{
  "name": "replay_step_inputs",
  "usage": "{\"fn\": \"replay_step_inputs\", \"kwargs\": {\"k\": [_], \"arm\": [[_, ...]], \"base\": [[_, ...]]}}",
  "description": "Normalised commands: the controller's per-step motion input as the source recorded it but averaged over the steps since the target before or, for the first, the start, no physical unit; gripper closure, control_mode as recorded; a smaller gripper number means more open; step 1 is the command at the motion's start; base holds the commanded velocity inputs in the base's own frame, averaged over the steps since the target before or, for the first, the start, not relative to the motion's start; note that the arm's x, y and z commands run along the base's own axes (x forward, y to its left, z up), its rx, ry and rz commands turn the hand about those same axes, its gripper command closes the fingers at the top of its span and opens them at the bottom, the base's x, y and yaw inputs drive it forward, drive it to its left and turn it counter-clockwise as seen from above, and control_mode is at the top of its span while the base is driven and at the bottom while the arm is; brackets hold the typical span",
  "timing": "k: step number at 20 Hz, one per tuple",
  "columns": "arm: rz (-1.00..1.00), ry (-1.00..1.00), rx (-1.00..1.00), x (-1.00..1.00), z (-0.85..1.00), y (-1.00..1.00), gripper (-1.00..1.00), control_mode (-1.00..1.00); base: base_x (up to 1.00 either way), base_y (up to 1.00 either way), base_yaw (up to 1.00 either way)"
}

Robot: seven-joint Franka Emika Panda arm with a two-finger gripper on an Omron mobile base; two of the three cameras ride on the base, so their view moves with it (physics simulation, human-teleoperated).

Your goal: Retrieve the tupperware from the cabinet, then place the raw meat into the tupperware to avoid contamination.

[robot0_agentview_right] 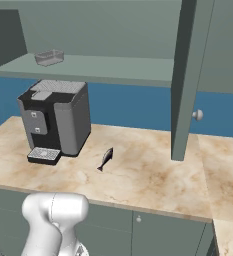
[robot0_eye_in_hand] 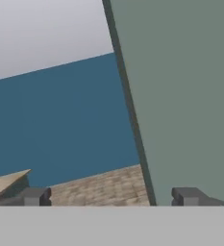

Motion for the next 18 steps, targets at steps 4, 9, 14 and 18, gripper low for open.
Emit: {"fn": "replay_step_inputs", "kwargs": {"k": [4, 9, 14, 18], "arm": [[-0.07, -0.05, 0.00, -0.22, 0.26, -0.52, -1.00, -1.00], [-0.07, -0.07, -0.01, -0.12, 0.31, -0.59, -1.00, -1.00], [-0.08, -0.09, -0.03, -0.01, 0.24, -0.56, -1.00, -1.00], [-0.10, -0.12, -0.05, 0.00, 0.18, -0.50, -1.00, -1.00]], "base": [[0.00, 0.00, 0.00], [0.00, 0.00, 0.00], [0.00, 0.00, 0.00], [0.00, 0.00, 0.00]]}}
